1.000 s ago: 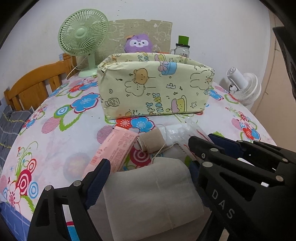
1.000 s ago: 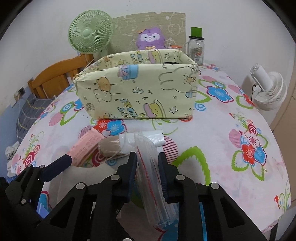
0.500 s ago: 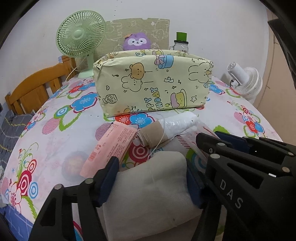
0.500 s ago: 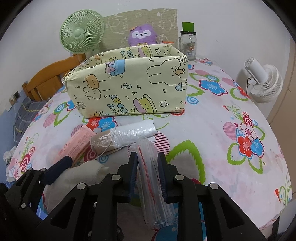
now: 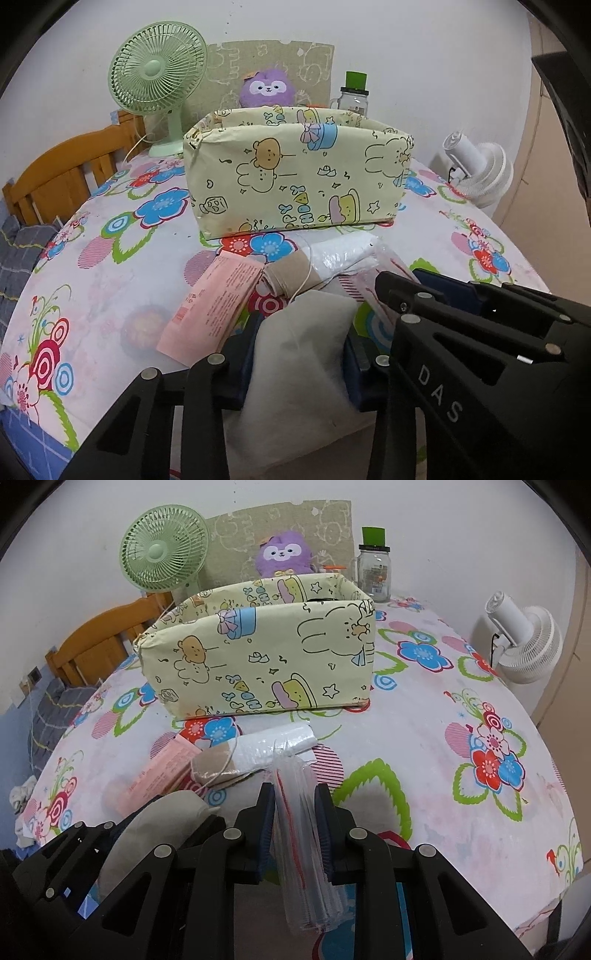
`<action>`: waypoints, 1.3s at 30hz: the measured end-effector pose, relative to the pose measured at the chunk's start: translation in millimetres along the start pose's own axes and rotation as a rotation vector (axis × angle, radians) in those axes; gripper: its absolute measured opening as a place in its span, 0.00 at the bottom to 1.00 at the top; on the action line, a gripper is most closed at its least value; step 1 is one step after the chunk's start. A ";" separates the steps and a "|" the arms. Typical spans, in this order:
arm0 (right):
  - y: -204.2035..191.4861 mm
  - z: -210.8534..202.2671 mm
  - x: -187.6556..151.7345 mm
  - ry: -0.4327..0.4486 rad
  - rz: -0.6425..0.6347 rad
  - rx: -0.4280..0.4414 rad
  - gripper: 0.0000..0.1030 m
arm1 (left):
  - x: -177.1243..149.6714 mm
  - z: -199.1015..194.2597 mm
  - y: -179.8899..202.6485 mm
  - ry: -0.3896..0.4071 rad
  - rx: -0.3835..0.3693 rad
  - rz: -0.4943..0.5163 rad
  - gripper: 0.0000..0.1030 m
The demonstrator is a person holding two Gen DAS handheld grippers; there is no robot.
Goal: Organize soft objects
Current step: 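Close the left tool on the white folded cloth beside the right tool, then carry the white cloth with the left tool while the right tool carries the clear bag toward the basket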
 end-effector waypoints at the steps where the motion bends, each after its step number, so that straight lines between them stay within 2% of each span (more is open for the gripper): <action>1: -0.1 -1.2 0.7 0.003 0.002 0.001 0.24 | 0.9 -1.0 0.2 0.004 -0.001 0.000 0.38; 39: -11.0 -51.6 66.1 0.137 0.028 0.010 0.24 | 71.2 -43.5 2.4 0.129 -0.007 0.006 0.37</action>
Point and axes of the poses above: each gripper's, at about its wrist camera, not at the fingertips, and z roughly the way its jaws point, y to its right, x to its top, the point moved 1 cm from there along z, roughly the way its jaws point, and after that the axes turned 13 degrees about y, right-handed, at the moved point
